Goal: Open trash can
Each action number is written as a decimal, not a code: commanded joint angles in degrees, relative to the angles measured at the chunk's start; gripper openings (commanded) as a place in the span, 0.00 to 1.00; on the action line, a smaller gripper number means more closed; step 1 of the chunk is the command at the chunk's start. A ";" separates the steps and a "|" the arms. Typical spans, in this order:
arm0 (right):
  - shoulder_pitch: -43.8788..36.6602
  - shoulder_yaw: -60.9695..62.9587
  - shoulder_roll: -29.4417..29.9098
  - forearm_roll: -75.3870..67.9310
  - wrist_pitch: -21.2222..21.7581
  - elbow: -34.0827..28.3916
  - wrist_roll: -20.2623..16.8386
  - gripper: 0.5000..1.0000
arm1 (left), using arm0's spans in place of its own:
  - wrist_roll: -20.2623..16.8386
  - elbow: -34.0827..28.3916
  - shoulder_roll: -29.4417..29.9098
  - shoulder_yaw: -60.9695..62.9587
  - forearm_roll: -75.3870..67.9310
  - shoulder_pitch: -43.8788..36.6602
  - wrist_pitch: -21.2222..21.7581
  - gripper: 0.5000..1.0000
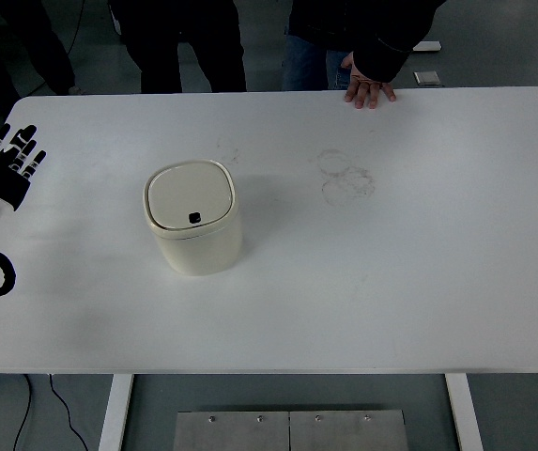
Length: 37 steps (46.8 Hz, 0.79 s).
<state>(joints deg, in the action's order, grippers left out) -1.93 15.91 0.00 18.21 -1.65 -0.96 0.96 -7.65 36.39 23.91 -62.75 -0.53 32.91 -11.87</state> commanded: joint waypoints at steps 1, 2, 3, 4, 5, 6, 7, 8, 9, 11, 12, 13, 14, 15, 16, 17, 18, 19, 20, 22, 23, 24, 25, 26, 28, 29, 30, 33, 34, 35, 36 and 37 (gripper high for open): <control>0.00 0.00 0.00 0.07 -0.02 0.00 0.01 0.98 | 0.09 -0.01 0.00 -0.01 -0.08 -0.04 0.00 1.00; 0.00 0.00 0.00 -0.02 -0.02 0.00 0.01 0.98 | 0.09 -0.01 0.00 -0.01 -0.08 -0.04 0.00 1.00; 0.00 0.00 0.00 -0.02 -0.02 0.00 0.01 0.98 | 0.09 -0.01 0.00 -0.01 -0.08 -0.04 0.00 1.00; 0.00 0.00 0.00 -0.02 -0.02 0.00 0.01 0.98 | 0.09 -0.01 0.08 -0.01 -0.08 -0.04 -0.08 1.00; 0.00 0.00 0.00 -0.02 -0.02 0.00 0.01 0.98 | 0.09 -0.01 0.08 -0.01 -0.08 -0.04 0.00 1.00; 0.00 0.00 0.00 0.07 -0.02 0.00 0.01 0.98 | 0.18 -0.01 0.08 -0.01 -0.08 -0.04 0.00 1.00; 0.00 0.00 0.00 -0.02 -0.02 0.00 0.01 0.98 | 0.18 -0.01 0.08 0.08 -0.08 -0.04 0.00 1.00; 0.00 0.00 0.00 -0.02 0.07 0.00 0.01 0.98 | 0.18 -0.01 0.17 0.08 -0.08 -0.13 0.00 1.00; 0.00 0.00 0.00 -0.02 0.07 0.00 0.01 0.98 | 0.18 -0.01 0.17 0.08 -0.08 -0.13 0.00 1.00; 0.00 0.00 0.00 -0.02 -0.02 0.00 0.01 0.98 | 0.18 -0.01 0.17 0.08 -0.08 -0.04 0.00 1.00; 0.00 0.00 0.00 -0.02 0.07 0.00 0.01 0.98 | 0.18 -0.01 0.26 0.08 -0.08 -0.04 0.00 1.00; 0.00 0.00 0.00 -0.02 -0.02 0.00 0.01 0.98 | 0.26 -0.01 0.26 0.08 -0.08 0.05 0.00 1.00; 0.00 0.00 0.00 -0.02 -0.02 0.00 0.01 0.98 | 0.26 -0.01 0.26 0.08 -0.08 0.05 0.00 1.00; 0.00 0.00 0.00 -0.02 -0.02 0.00 0.01 0.98 | 0.26 -0.01 0.35 0.08 -0.08 0.05 0.00 1.00; 0.00 0.00 0.00 -0.02 -0.02 0.00 0.01 0.98 | 0.18 -0.01 0.35 0.08 -0.08 0.05 0.00 1.00; 0.00 0.00 0.00 -0.02 -0.02 -0.09 0.01 0.98 | 0.26 -0.01 0.43 0.17 -0.08 0.05 0.00 1.00; 0.00 0.00 0.00 -0.02 -0.02 0.00 0.01 0.98 | 0.26 -0.01 0.78 0.26 -0.08 0.05 0.00 1.00; 0.00 0.00 0.00 -0.02 -0.02 0.00 0.01 0.98 | 0.26 -0.01 1.22 0.35 -0.08 0.05 0.00 1.00; 0.00 0.00 0.00 0.07 -0.02 0.00 0.01 0.98 | 0.18 -0.01 1.66 0.52 -0.08 0.05 0.00 1.00; 0.00 0.00 0.00 -0.02 -0.02 0.00 0.01 0.98 | 0.18 -0.01 2.10 0.78 -0.08 0.14 0.00 1.00; 0.00 0.00 0.00 0.07 -0.02 0.00 0.01 0.98 | 0.26 -0.01 2.19 0.79 -0.08 0.14 0.00 1.00; 0.00 0.00 0.00 -0.02 0.07 0.00 0.01 0.98 | 0.18 -0.01 2.28 0.87 -0.08 0.14 0.00 1.00; 0.00 0.00 0.00 -0.02 -0.02 0.00 0.01 0.98 | 0.18 -0.01 2.37 0.87 -0.08 0.14 0.00 1.00; 0.00 0.00 0.00 -0.02 -0.02 0.00 0.01 0.98 | 0.18 -0.01 2.37 0.96 -0.08 0.14 0.00 1.00; 0.00 0.00 0.00 -0.02 -0.02 0.00 0.01 0.98 | 0.26 -0.01 2.46 0.96 -0.08 0.14 0.00 1.00; 0.00 0.00 0.00 -0.02 -0.02 0.00 0.01 0.98 | 0.18 -0.01 2.54 1.05 -0.08 0.14 0.00 1.00; 0.00 0.00 0.00 -0.02 -0.02 0.00 0.01 0.98 | 0.26 0.08 2.72 1.05 -0.08 0.14 -0.08 1.00; 0.00 0.00 0.00 -0.02 -0.02 0.00 0.01 0.98 | 0.18 -0.01 3.07 1.05 -0.08 0.05 -0.08 1.00; 0.00 0.00 0.00 -0.02 0.07 0.00 0.01 0.98 | 0.26 0.08 3.07 1.22 -0.08 0.05 -0.08 1.00; 0.00 0.00 0.00 -0.02 -0.02 0.00 0.01 0.98 | 0.18 0.08 3.16 1.31 -0.08 0.05 -0.08 1.00; 0.00 0.00 0.00 -0.02 -0.02 0.00 0.01 0.98 | 0.18 -0.01 3.16 1.40 -0.08 0.05 -0.08 1.00; 0.00 0.00 0.00 -0.02 -0.02 0.00 0.01 0.98 | 0.18 0.08 3.25 1.40 -0.08 0.05 -0.17 1.00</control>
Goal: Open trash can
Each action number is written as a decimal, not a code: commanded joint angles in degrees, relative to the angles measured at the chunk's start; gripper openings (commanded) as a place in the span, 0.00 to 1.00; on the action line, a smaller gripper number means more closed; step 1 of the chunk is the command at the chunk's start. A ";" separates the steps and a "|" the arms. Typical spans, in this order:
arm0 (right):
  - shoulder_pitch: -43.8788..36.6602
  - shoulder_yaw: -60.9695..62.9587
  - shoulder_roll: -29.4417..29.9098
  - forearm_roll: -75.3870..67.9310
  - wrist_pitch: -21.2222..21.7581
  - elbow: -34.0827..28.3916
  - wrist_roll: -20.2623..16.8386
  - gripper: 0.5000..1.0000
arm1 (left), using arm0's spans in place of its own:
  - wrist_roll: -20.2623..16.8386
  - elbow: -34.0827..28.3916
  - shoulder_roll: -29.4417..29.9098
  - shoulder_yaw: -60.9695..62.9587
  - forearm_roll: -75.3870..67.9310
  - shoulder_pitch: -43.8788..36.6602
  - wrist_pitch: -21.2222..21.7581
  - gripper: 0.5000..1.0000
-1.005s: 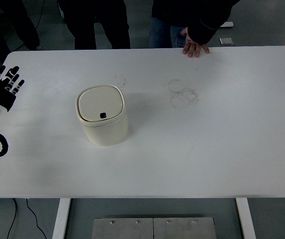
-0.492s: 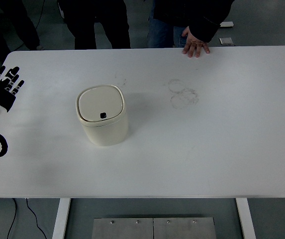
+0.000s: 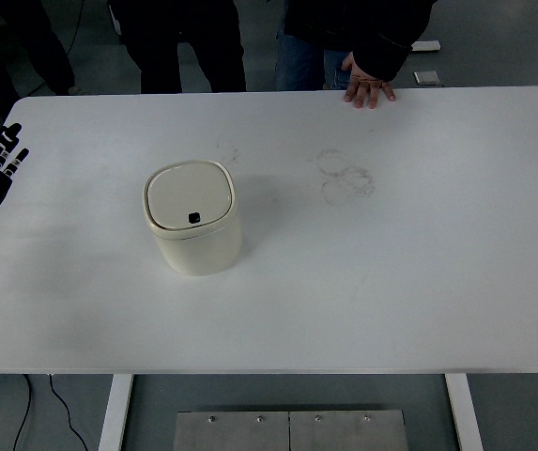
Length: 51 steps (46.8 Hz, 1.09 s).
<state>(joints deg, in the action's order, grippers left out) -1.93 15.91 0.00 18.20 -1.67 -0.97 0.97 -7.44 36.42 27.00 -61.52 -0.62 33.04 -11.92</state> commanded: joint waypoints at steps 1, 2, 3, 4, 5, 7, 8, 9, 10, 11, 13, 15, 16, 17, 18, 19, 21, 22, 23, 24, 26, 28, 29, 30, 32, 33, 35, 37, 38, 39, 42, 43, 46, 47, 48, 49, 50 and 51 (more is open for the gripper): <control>0.00 0.00 0.00 0.08 0.08 0.00 0.00 0.98 | -0.03 0.05 0.16 0.26 0.00 -0.08 -0.13 1.00; 0.00 0.00 0.00 -0.01 0.00 0.00 0.00 0.98 | -0.03 0.05 0.24 0.35 0.00 0.01 -0.13 1.00; 0.00 0.00 0.00 -0.01 0.00 0.00 0.00 0.98 | 0.06 0.14 0.24 0.52 0.00 0.01 -0.13 1.00; 0.00 0.00 0.00 0.08 0.00 0.00 0.00 0.98 | -0.02 0.23 0.42 0.70 0.00 0.10 -0.13 1.00; 0.00 0.00 0.00 -0.01 0.00 0.00 0.00 0.98 | 0.06 0.40 0.77 0.87 0.00 0.10 -0.13 1.00; 0.00 0.00 0.00 -0.01 0.00 0.00 0.00 0.98 | 0.06 1.02 1.56 1.66 0.00 0.19 -0.13 1.00; 0.00 0.00 0.00 -0.01 0.08 0.00 0.00 0.98 | -0.02 1.28 1.91 2.36 0.00 0.27 -0.04 1.00; 0.00 0.00 0.00 -0.01 0.09 0.00 0.00 0.98 | 0.06 1.63 2.26 3.15 0.00 0.62 -0.04 1.00; 0.00 0.00 0.00 -0.01 0.00 -0.08 0.00 0.98 | 0.06 1.81 2.61 4.03 0.09 0.97 -0.04 1.00; 0.00 0.00 0.00 -0.01 0.00 0.00 0.00 0.98 | 0.06 1.98 2.88 5.00 0.09 1.41 -0.04 1.00; 0.00 0.00 0.00 -0.01 0.08 0.00 0.00 0.98 | -0.02 1.99 3.76 7.46 0.09 2.55 -0.04 1.00; 0.00 0.00 0.00 -0.01 0.00 0.00 0.00 0.98 | -0.02 2.07 4.55 10.27 0.44 3.61 0.05 1.00; 0.00 0.00 0.00 -0.01 0.00 0.00 0.00 0.98 | -0.03 2.07 5.07 11.76 0.53 4.14 0.05 1.00; 0.00 0.00 0.00 -0.01 0.00 0.00 0.00 0.98 | -0.03 2.16 5.60 13.34 0.70 4.75 -0.04 1.00; 0.00 0.00 0.00 -0.01 0.08 0.00 0.00 0.98 | -0.03 2.34 6.13 14.75 0.70 5.19 -0.04 1.00; 0.00 0.00 0.00 -0.01 0.00 0.00 0.00 0.98 | -0.03 2.60 6.66 16.16 0.79 5.72 -0.04 1.00; 0.00 0.00 0.00 -0.01 0.08 0.00 0.00 0.98 | -0.03 3.30 7.71 18.71 0.79 6.77 -0.04 1.00; 0.00 0.00 0.00 -0.01 0.00 0.00 0.00 0.98 | -0.03 3.74 8.32 20.02 0.88 7.21 -0.04 1.00; 0.00 0.00 0.00 -0.01 0.00 0.00 0.00 0.98 | -0.03 4.27 8.85 21.25 0.88 7.65 0.05 1.00; 0.00 0.00 0.00 -0.01 0.00 0.00 0.00 0.98 | -0.03 4.97 9.55 22.31 0.88 8.09 0.05 1.00; 0.00 0.00 0.00 -0.01 0.00 0.00 0.00 0.98 | 0.06 6.90 10.87 24.68 0.88 8.88 0.05 1.00; 0.00 0.00 0.00 -0.01 0.00 0.00 0.00 0.98 | -0.02 9.18 12.45 26.88 0.97 9.59 0.05 1.00; 0.00 0.00 0.00 -0.01 0.00 0.00 0.00 0.98 | 0.06 10.41 13.24 27.85 0.97 9.94 0.14 1.00; 0.00 0.00 0.00 -0.01 0.08 0.00 0.00 0.98 | 0.06 11.47 13.95 28.82 1.05 10.38 0.23 1.00; 0.00 0.00 0.00 -0.01 0.00 0.00 0.00 0.98 | 0.06 13.58 15.18 30.66 1.23 11.43 1.19 1.00; 0.00 0.00 0.00 -0.01 0.00 0.00 0.00 0.98 | 0.15 14.54 15.79 31.80 1.23 11.96 1.72 1.00; 0.00 0.00 0.00 -0.01 0.00 0.00 0.00 0.98 | 0.32 16.74 16.94 34.17 1.32 13.01 2.68 1.00; 0.00 0.00 0.00 -0.01 0.00 0.00 0.00 0.98 | 0.33 18.68 18.17 36.64 1.32 14.33 3.13 1.00; 0.00 0.00 0.00 0.08 0.00 0.00 0.00 0.98 | 0.41 19.47 18.70 37.87 1.32 15.12 3.21 1.00; 0.00 0.00 0.00 -0.01 0.00 0.00 0.00 0.98 | 0.41 20.17 19.22 39.18 1.32 16.00 3.21 1.00; 0.00 0.00 0.00 -0.01 0.00 0.00 0.00 0.98 | 0.41 22.19 20.89 42.61 1.41 18.28 3.21 1.00; 0.00 0.00 0.00 -0.01 0.00 0.00 0.00 0.98 | 0.41 22.81 21.51 43.67 1.49 19.08 3.21 1.00; 0.00 0.00 0.00 -0.01 0.00 0.00 0.00 0.98 | 0.41 24.57 23.35 46.48 2.11 21.54 3.21 1.00; 0.00 0.00 0.00 -0.01 0.00 0.00 0.00 0.98 | 0.41 25.01 24.14 47.45 2.37 22.33 3.21 1.00; 0.00 0.00 0.00 -0.01 0.00 0.00 0.00 0.98 | 0.41 25.53 24.85 48.42 2.55 23.29 3.04 1.00; 0.00 0.00 0.00 -0.01 0.08 0.00 0.00 0.98 | 0.50 26.06 25.55 49.38 2.55 24.17 2.87 1.00; 0.00 0.00 0.00 -0.01 0.09 0.00 0.00 0.98 | 0.76 26.68 26.17 50.35 2.64 25.14 2.69 1.00; 0.00 0.00 0.00 -0.01 0.00 0.00 0.00 0.98 | 1.03 27.38 26.78 51.66 2.64 26.19 2.51 1.00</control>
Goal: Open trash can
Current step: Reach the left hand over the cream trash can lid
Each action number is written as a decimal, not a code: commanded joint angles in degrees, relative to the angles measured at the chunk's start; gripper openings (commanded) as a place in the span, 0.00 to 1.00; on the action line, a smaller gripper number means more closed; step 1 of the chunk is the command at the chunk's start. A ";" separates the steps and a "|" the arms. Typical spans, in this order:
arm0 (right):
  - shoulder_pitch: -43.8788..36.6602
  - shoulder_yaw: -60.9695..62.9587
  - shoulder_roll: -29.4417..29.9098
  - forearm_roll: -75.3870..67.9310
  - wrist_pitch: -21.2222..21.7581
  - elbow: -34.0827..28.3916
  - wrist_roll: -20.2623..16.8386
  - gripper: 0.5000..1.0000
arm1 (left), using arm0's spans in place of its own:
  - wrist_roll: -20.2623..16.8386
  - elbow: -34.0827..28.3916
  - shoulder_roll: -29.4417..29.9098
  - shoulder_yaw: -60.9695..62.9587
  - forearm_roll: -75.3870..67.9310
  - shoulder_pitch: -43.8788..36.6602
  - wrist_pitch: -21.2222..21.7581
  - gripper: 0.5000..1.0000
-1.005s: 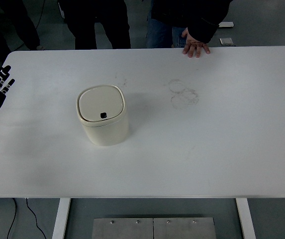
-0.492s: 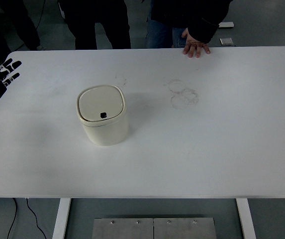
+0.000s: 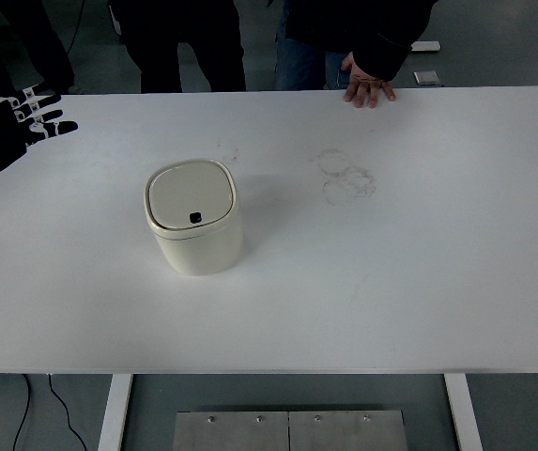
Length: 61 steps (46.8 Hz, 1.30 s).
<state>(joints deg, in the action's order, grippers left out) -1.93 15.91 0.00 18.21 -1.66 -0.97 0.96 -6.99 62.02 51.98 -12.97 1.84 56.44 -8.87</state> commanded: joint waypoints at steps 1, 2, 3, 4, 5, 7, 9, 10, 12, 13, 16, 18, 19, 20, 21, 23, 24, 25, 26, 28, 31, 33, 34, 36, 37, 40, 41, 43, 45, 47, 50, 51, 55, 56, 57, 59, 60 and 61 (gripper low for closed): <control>0.00 0.00 0.00 -0.01 -0.01 0.00 0.01 0.98 | 1.09 2.48 2.34 4.43 0.18 3.93 -0.62 1.00; 0.00 0.00 0.00 -0.01 -0.01 0.00 0.01 0.98 | 1.62 3.19 2.86 5.84 0.18 5.07 -0.70 1.00; 0.00 0.00 0.00 -0.01 0.08 0.00 0.01 0.98 | 2.32 3.89 3.22 7.51 0.18 6.21 -1.05 1.00; 0.00 0.00 0.00 -0.01 -0.01 0.00 0.01 0.98 | 3.03 4.42 3.66 9.00 0.18 7.44 -1.49 1.00; 0.00 0.00 0.00 -0.01 0.08 0.00 0.01 0.98 | 3.55 4.77 4.01 10.50 0.18 8.50 -2.02 1.00; 0.00 0.00 0.00 -0.01 -0.01 0.00 0.01 0.98 | 4.17 5.48 4.36 12.87 0.18 10.52 -3.34 1.00; 0.00 0.00 0.00 -0.01 -0.01 0.00 0.01 0.98 | 4.26 5.74 4.45 14.90 0.18 12.10 -4.22 1.00; 0.00 0.00 0.00 -0.01 -0.01 0.00 0.01 0.98 | 4.26 5.74 4.45 15.69 0.18 12.90 -4.48 1.00; 0.00 0.00 0.00 -0.01 -0.01 0.00 0.01 0.98 | 4.26 6.00 4.45 17.01 0.18 14.13 -4.75 1.00; 0.00 0.00 0.00 -0.01 -0.01 0.00 0.01 0.98 | 4.26 6.27 4.45 17.62 0.18 14.74 -4.75 1.00; 0.00 0.00 0.00 -0.01 -0.01 0.00 0.01 0.98 | 4.26 6.71 4.54 19.21 0.18 16.85 -4.92 1.00; 0.00 0.00 0.00 -0.01 -0.01 0.00 0.01 0.98 | 4.35 6.97 4.45 20.44 0.09 18.34 -5.45 1.00; 0.00 0.00 0.00 -0.01 -0.01 0.00 -0.08 0.98 | 4.53 6.97 4.45 21.14 0.09 19.31 -5.97 1.00; 0.00 0.00 0.00 -0.01 -0.01 -0.09 0.01 0.98 | 4.88 7.15 4.45 21.84 0.09 20.36 -6.50 1.00; 0.00 0.00 0.00 -0.01 -0.01 0.00 0.01 0.98 | 5.66 7.41 4.45 22.89 0.09 21.42 -6.94 1.00; 0.00 0.00 0.00 -0.01 0.08 0.00 0.01 0.98 | 7.33 7.85 4.36 25.00 0.09 23.62 -7.73 1.00; 0.00 0.00 0.00 -0.01 -0.01 0.00 0.01 0.98 | 8.12 8.03 4.19 26.14 0.09 24.76 -8.08 1.00; 0.00 0.00 0.00 -0.01 -0.01 0.00 0.01 0.98 | 8.83 8.20 4.01 27.20 0.09 25.81 -8.26 1.00; 0.00 0.00 0.00 -0.01 0.08 0.00 0.01 0.98 | 9.36 8.38 3.75 28.17 0.09 26.87 -8.52 1.00; 0.00 0.00 0.00 -0.01 -0.01 0.00 0.01 0.98 | 10.15 8.73 3.57 29.93 0.09 28.89 -9.14 1.00; 0.00 0.00 0.00 -0.01 0.08 0.00 0.01 0.98 | 10.68 9.34 3.22 32.48 -0.26 31.53 -10.11 1.00; 0.00 0.00 0.00 -0.01 0.08 0.00 0.01 0.98 | 10.68 9.87 2.61 34.32 -0.43 33.37 -10.46 1.00; 0.00 0.00 0.00 -0.01 0.08 0.00 0.01 0.98 | 10.68 10.13 2.26 35.37 -0.43 34.51 -10.55 1.00; 0.00 0.00 0.00 -0.01 -0.01 0.00 0.01 0.98 | 10.68 10.57 1.73 37.40 -0.43 36.54 -10.55 1.00; 0.00 0.00 0.00 -0.01 -0.01 0.00 0.01 0.98 | 10.68 10.84 1.55 38.19 -0.43 37.33 -10.64 1.00; 0.00 0.00 0.00 -0.01 0.08 0.00 0.01 0.98 | 10.68 11.72 0.24 39.95 -0.43 39.44 -10.81 1.00; 0.00 0.00 0.00 -0.01 -0.01 0.00 0.01 0.98 | 10.68 12.07 -0.20 40.22 -0.43 39.97 -10.90 1.00; 0.00 0.00 0.00 -0.01 0.08 0.00 0.01 0.98 | 10.68 12.77 -0.73 40.48 -0.43 40.85 -11.34 1.00; 0.00 0.00 0.00 -0.01 0.08 0.00 0.01 0.98 | 10.77 13.74 -0.91 40.57 -0.43 41.47 -11.78 1.00; 0.00 0.00 0.00 -0.01 -0.01 0.00 0.01 0.98 | 10.77 14.70 -1.26 40.57 -0.43 42.17 -12.13 1.00; 0.00 0.00 0.00 -0.01 -0.01 0.00 0.01 0.98 | 11.82 15.58 -2.23 41.36 -0.43 43.40 -12.22 1.00; 0.00 0.00 0.00 -0.01 -0.01 0.00 0.01 0.98 | 12.52 15.76 -2.49 41.71 -0.43 43.84 -12.39 1.00; 0.00 0.00 0.00 -0.01 -0.01 0.00 0.01 0.98 | 15.24 16.55 -3.28 42.24 -0.43 44.98 -13.01 1.00; 0.00 0.00 0.00 -0.01 -0.01 0.00 0.01 0.98 | 15.77 16.81 -3.37 42.24 -0.43 45.24 -13.10 1.00; 0.00 0.00 0.00 -0.01 -0.01 0.00 0.01 0.98 | 16.21 16.90 -3.46 42.24 -0.43 45.51 -13.10 1.00; 0.00 0.00 0.00 -0.01 -0.01 0.00 0.01 0.98 | 17.09 17.34 -3.55 42.24 -0.52 46.04 -13.18 1.00; 0.00 0.00 0.00 -0.01 0.08 0.00 0.01 0.98 | 17.44 17.60 -3.55 42.24 -0.52 46.47 -13.19 1.00; 0.00 0.00 0.00 -0.01 -0.01 0.00 0.01 0.98 | 17.80 17.87 -3.72 42.24 -0.52 46.74 -13.19 1.00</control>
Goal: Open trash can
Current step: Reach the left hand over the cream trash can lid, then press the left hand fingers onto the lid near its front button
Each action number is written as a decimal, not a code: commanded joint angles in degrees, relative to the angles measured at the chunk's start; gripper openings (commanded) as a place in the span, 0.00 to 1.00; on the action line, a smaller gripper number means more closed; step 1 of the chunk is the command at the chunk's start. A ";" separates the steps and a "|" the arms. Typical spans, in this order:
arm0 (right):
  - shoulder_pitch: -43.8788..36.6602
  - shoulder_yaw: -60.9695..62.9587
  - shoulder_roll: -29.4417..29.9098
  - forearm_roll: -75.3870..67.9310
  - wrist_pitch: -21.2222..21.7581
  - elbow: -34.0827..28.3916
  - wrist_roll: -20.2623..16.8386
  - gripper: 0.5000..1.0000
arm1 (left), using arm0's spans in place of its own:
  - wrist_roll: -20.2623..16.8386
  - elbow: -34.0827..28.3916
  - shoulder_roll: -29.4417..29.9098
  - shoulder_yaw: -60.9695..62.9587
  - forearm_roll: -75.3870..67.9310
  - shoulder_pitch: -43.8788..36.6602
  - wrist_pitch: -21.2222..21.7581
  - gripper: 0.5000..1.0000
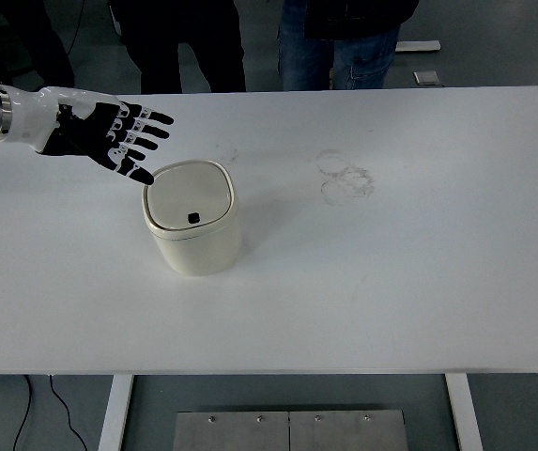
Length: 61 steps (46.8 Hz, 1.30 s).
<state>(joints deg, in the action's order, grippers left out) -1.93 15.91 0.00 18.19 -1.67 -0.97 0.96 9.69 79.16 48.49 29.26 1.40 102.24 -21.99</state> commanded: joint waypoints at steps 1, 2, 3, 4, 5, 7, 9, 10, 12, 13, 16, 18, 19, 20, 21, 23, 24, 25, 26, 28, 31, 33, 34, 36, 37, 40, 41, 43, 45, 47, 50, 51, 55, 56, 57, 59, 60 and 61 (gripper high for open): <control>-0.01 0.00 0.00 0.00 0.09 0.00 0.01 0.98 | 1.47 1.00 -0.42 0.01 -0.08 1.21 -0.07 1.00; -0.01 0.00 0.00 0.00 0.00 0.00 0.01 0.98 | 1.82 1.17 -0.59 0.01 -0.08 1.47 -0.07 1.00; -0.01 0.00 0.00 0.00 0.00 0.00 0.01 0.98 | 2.09 1.35 -0.77 0.10 -0.08 1.73 -0.07 1.00; -0.01 0.00 0.00 0.00 0.00 0.00 0.01 0.98 | 2.26 1.52 -1.03 0.10 -0.08 1.91 -0.07 1.00; -0.01 0.00 0.00 0.00 0.09 -0.09 0.01 0.98 | 2.44 1.79 -1.30 0.10 -0.08 2.00 -0.07 1.00; -0.01 0.00 0.00 0.00 0.00 0.00 0.01 0.98 | 2.44 2.14 -1.91 0.10 -0.08 2.18 -0.07 1.00; -0.01 0.00 0.00 0.00 0.00 0.00 0.01 0.98 | 2.53 2.75 -2.53 0.10 -0.08 2.61 -0.07 1.00; -0.01 0.00 0.00 0.00 0.00 0.00 0.01 0.98 | 2.53 3.10 -2.79 0.36 -0.08 2.88 -0.16 1.00; -0.01 0.00 0.00 0.00 0.00 0.00 0.01 0.98 | 2.88 3.90 -3.32 0.63 -0.08 3.58 -0.16 1.00; -0.01 0.00 0.00 0.00 0.09 0.00 0.01 0.98 | 3.23 4.25 -3.75 0.80 -0.08 3.93 -0.16 1.00; -0.01 0.00 0.00 0.00 0.00 0.00 0.01 0.98 | 3.85 5.13 -4.72 1.07 -0.08 4.72 -0.16 1.00; -0.01 0.00 0.00 0.00 0.09 0.00 0.01 0.98 | 4.11 5.57 -5.08 1.15 -0.08 4.90 -0.07 1.00; -0.01 0.00 0.00 0.00 0.09 0.00 0.01 0.98 | 4.20 5.74 -5.16 1.15 -0.08 4.90 -0.07 1.00; -0.01 0.00 0.00 0.00 0.00 0.00 0.01 0.98 | 4.29 5.92 -5.16 1.15 -0.08 4.99 -0.16 1.00; -0.01 0.00 0.00 0.00 0.09 0.00 0.01 0.98 | 4.46 6.18 -5.25 1.24 -0.08 5.16 -0.16 1.00; -0.01 0.00 0.00 0.00 0.00 0.00 0.01 0.98 | 4.99 6.62 -5.60 1.24 -0.08 5.52 -0.07 1.00; -0.01 0.00 0.00 0.00 0.09 0.00 0.01 0.98 | 5.25 6.88 -5.60 1.33 -0.16 5.52 -0.07 1.00; -0.01 0.00 0.00 0.00 0.00 0.00 0.01 0.98 | 5.60 7.06 -5.60 1.50 -0.08 5.52 -0.07 1.00; -0.01 0.00 0.00 0.00 0.00 0.00 0.01 0.98 | 5.78 7.15 -5.60 1.77 -0.08 5.60 -0.07 1.00; -0.01 0.00 0.00 0.00 0.00 0.00 0.01 0.98 | 6.22 7.24 -5.69 2.29 -0.08 5.69 -0.07 1.00; -0.01 0.00 0.00 0.00 0.00 0.00 0.01 0.98 | 6.22 7.33 -5.69 3.17 -0.16 6.13 -0.07 1.00; -0.01 0.00 0.00 0.00 0.09 0.00 0.01 0.98 | 6.22 7.33 -5.60 3.88 -0.17 6.39 -0.07 1.00; -0.01 0.00 0.00 0.00 0.09 0.00 0.01 0.98 | 6.22 7.33 -5.60 4.23 -0.17 6.57 -0.07 1.00; -0.01 0.00 0.00 0.00 0.00 0.00 0.01 0.98 | 6.22 7.33 -5.60 4.67 -0.17 6.66 -0.16 1.00; -0.01 0.00 0.00 0.00 0.09 0.00 0.01 0.98 | 6.22 7.33 -5.60 4.84 -0.17 6.66 -0.16 1.00; -0.01 0.00 0.00 0.00 0.00 0.00 0.01 0.98 | 6.22 7.33 -5.60 4.93 -0.17 6.75 -0.16 1.00; -0.01 0.00 0.00 0.00 0.00 0.00 0.01 0.98 | 6.22 7.33 -5.60 4.93 -0.17 6.75 -0.16 1.00; -0.01 0.00 0.00 0.00 0.00 0.00 0.01 0.98 | 6.31 7.33 -5.69 4.93 -0.17 6.75 -0.16 1.00; -0.01 0.00 0.00 0.00 0.00 0.00 0.01 0.98 | 6.48 7.33 -5.78 4.93 -0.17 6.75 -0.16 1.00; -0.01 0.00 0.00 0.00 0.00 0.00 0.01 0.98 | 6.48 7.33 -5.78 4.93 -0.17 6.75 -0.16 1.00; -0.01 0.00 0.00 0.00 0.00 0.00 0.01 0.98 | 6.48 7.33 -5.78 5.02 -0.69 6.75 -0.16 1.00; -0.01 0.00 0.00 0.00 0.00 0.00 0.01 0.98 | 6.48 7.33 -5.78 4.94 -0.95 6.66 -0.07 1.00; -0.01 0.00 0.00 0.00 0.09 0.00 0.01 0.98 | 6.48 7.33 -5.87 4.94 -1.75 6.22 -0.07 1.00; -0.01 0.00 0.00 0.00 0.00 0.00 0.01 0.98 | 6.48 7.33 -5.96 5.02 -1.75 6.13 -0.07 1.00; -0.01 0.00 0.00 0.00 0.00 0.00 0.01 0.98 | 6.48 7.33 -6.04 5.02 -1.75 5.96 -0.07 1.00; -0.01 0.00 0.00 0.00 0.00 0.00 0.01 0.98 | 6.48 7.24 -6.22 5.02 -1.75 5.61 -0.07 1.00; -0.01 0.00 0.00 0.00 0.09 0.00 0.01 0.98 | 6.48 7.24 -6.22 5.02 -1.75 5.43 -0.07 1.00; -0.01 0.00 0.00 0.00 0.00 0.00 0.01 0.98 | 6.48 7.24 -6.22 5.02 -1.75 5.34 -0.07 1.00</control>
<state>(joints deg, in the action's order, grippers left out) -1.93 15.91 0.00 18.21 -1.65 -0.97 0.97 16.17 86.48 42.35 34.26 -0.35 108.02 -22.08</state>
